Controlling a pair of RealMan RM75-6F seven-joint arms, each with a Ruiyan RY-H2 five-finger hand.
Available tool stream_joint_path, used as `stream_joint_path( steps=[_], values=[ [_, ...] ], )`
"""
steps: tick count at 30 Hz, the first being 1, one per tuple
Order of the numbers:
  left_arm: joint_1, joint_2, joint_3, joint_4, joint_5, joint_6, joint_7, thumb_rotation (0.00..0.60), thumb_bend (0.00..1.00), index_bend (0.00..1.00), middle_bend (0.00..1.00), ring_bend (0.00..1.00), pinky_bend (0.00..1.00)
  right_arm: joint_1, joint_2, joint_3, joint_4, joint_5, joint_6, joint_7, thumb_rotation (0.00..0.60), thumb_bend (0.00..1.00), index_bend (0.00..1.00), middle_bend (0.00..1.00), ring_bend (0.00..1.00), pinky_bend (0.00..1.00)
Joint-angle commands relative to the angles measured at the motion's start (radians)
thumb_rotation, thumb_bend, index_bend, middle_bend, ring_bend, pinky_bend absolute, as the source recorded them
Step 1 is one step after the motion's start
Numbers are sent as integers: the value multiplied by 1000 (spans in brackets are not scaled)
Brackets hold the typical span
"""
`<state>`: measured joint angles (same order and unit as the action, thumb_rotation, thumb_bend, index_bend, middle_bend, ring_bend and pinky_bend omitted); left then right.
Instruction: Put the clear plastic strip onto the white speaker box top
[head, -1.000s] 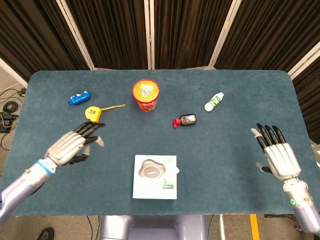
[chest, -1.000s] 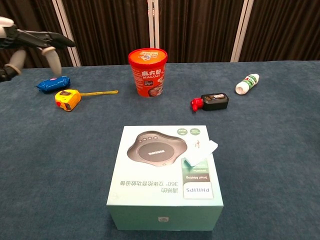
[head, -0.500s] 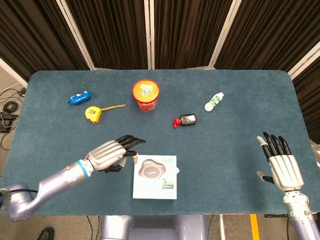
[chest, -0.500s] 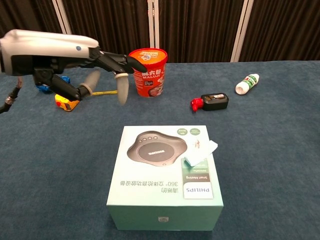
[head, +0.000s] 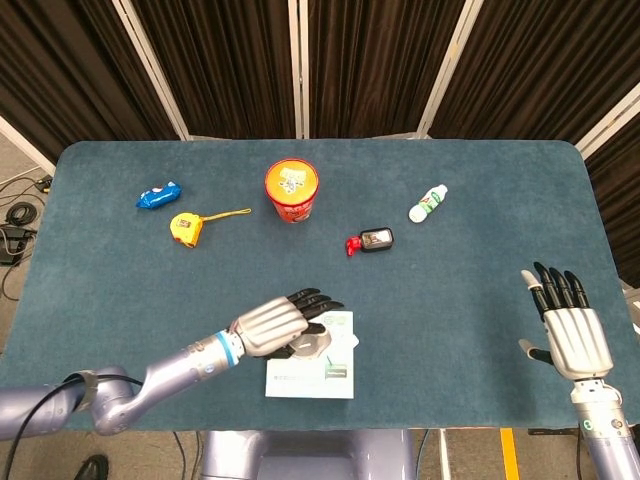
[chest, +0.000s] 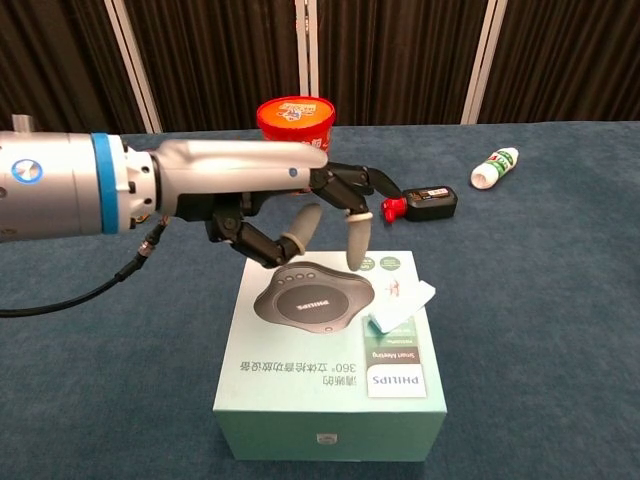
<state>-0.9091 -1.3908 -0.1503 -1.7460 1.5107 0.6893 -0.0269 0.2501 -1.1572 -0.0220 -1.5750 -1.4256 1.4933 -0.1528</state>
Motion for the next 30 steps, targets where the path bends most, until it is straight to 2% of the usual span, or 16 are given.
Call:
stream_joint_path(
  steps=[1,11,30],
  values=[
    [-24,-53,-1,32,-31,-4,45,600,1000,412,0,0,0,-4,-1,7,2,0,-5,0,600,0,39,0,0,0],
    [-62,-109,4,43,-108,-15,161,600,1000,414,0,0,0,-21,4,31,4,-10,-14,10,600,0,44,0,0,0],
    [-70,-130,41,34,-173,9,237,600,1000,428,0,0,0,-43,7,62,7,-27,-23,25,600,0,55,0,0,0]
  ],
)
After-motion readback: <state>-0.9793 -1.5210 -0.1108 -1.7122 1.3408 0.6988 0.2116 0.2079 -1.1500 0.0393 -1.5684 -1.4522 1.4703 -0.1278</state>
